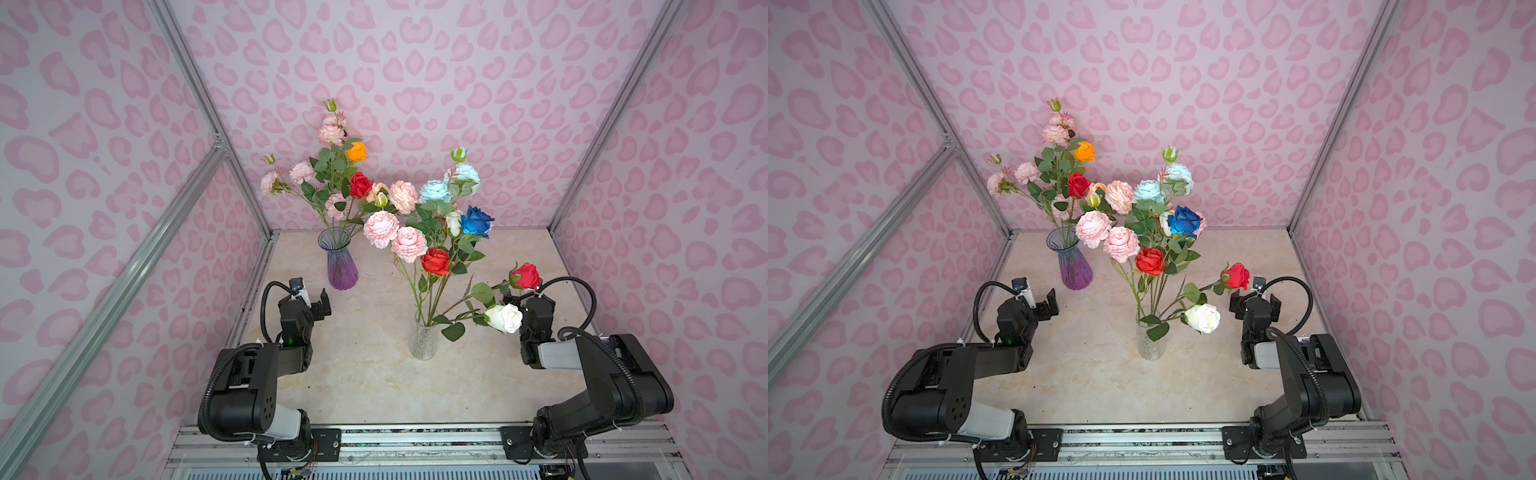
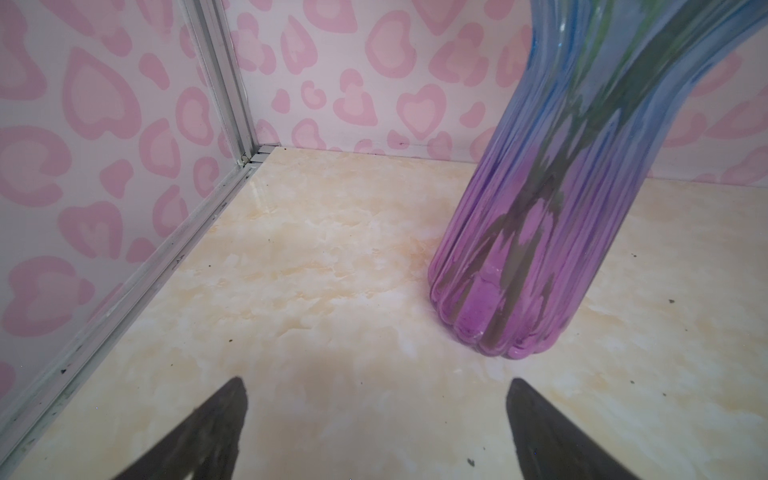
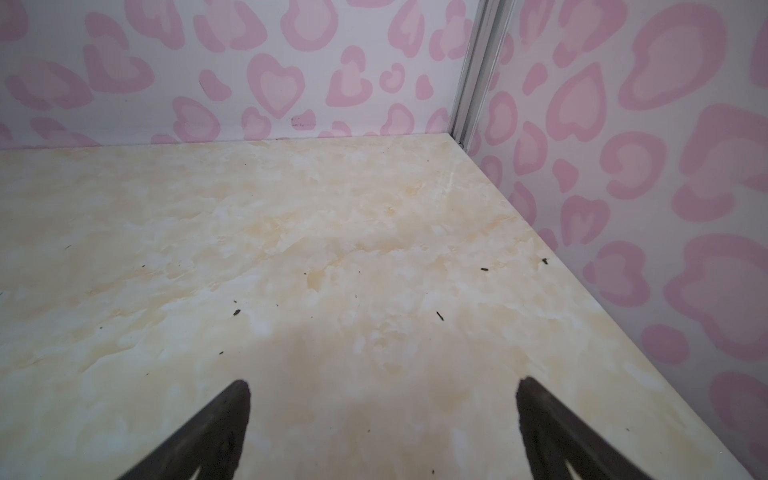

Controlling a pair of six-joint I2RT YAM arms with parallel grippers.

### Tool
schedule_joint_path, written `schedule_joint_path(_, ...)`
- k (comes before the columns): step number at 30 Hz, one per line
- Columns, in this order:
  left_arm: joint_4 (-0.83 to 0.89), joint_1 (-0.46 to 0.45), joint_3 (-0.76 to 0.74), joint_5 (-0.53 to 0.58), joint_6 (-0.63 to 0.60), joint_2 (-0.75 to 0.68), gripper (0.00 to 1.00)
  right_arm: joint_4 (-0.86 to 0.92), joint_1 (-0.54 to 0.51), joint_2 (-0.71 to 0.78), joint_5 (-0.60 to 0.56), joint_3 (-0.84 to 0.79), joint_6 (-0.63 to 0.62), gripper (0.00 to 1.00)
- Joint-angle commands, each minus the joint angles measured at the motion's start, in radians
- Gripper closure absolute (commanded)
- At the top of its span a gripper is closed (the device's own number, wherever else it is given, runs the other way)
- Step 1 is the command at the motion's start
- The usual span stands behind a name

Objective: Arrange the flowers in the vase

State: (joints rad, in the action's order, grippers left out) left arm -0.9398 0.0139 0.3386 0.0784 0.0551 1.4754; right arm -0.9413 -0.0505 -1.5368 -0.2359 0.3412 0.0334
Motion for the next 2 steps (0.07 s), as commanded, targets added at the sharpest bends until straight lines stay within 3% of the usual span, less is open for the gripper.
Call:
schedule_joint_path(1,-0.019,0.0,0.001,-0.003,-0.008,0.0,0.02,-0.018,0.001,-0.001,-0.014,0.002,0.0,0.01)
schedule_joint_path(2,-0.02,0.001,0.0,-0.004,-0.008,-0.001,0.02,-0.017,0.001,0.0,-0.014,0.002,0.0,0.0)
